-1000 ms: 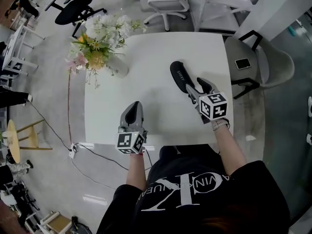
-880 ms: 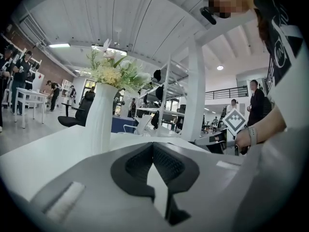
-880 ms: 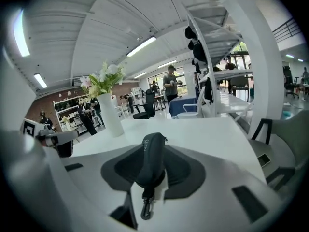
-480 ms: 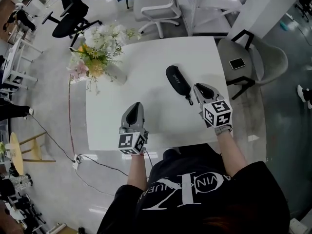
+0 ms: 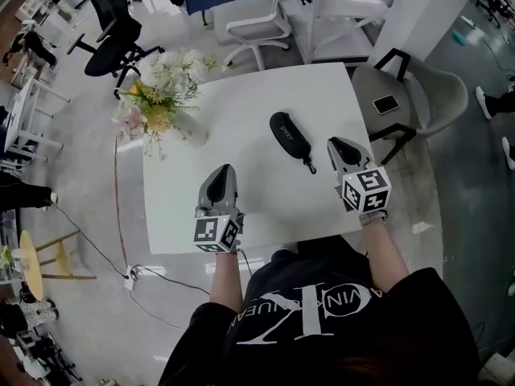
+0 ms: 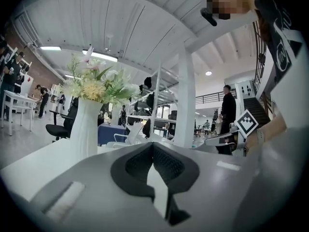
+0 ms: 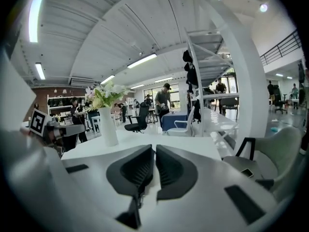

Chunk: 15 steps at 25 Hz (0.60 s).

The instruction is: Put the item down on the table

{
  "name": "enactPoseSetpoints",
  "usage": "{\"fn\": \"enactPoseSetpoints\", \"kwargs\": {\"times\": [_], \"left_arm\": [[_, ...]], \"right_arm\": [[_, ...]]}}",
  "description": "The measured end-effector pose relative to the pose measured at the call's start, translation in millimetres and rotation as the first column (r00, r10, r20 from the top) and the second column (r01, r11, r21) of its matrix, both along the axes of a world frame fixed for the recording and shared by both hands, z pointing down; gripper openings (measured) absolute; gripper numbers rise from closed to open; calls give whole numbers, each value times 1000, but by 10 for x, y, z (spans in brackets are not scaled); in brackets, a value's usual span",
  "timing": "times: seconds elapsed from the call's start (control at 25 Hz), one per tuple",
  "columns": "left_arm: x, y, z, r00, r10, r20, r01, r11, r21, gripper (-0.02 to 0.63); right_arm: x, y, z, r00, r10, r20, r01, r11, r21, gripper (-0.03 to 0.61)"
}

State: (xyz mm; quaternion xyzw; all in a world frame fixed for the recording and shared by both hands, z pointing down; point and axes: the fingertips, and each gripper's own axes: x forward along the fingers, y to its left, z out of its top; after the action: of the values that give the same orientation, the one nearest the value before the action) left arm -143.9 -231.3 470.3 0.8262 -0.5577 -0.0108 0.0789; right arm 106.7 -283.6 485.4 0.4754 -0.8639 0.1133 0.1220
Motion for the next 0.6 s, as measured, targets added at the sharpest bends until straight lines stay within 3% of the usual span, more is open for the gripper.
{"fn": "enactPoseSetpoints", "kwargs": {"times": [0.6], "left_arm": [[-31,-89,-350,1000,1,1,-1,997,80,12]], "right_arm": [[-6,40,-423,1000,6,25,-9,993,117,32]]}}
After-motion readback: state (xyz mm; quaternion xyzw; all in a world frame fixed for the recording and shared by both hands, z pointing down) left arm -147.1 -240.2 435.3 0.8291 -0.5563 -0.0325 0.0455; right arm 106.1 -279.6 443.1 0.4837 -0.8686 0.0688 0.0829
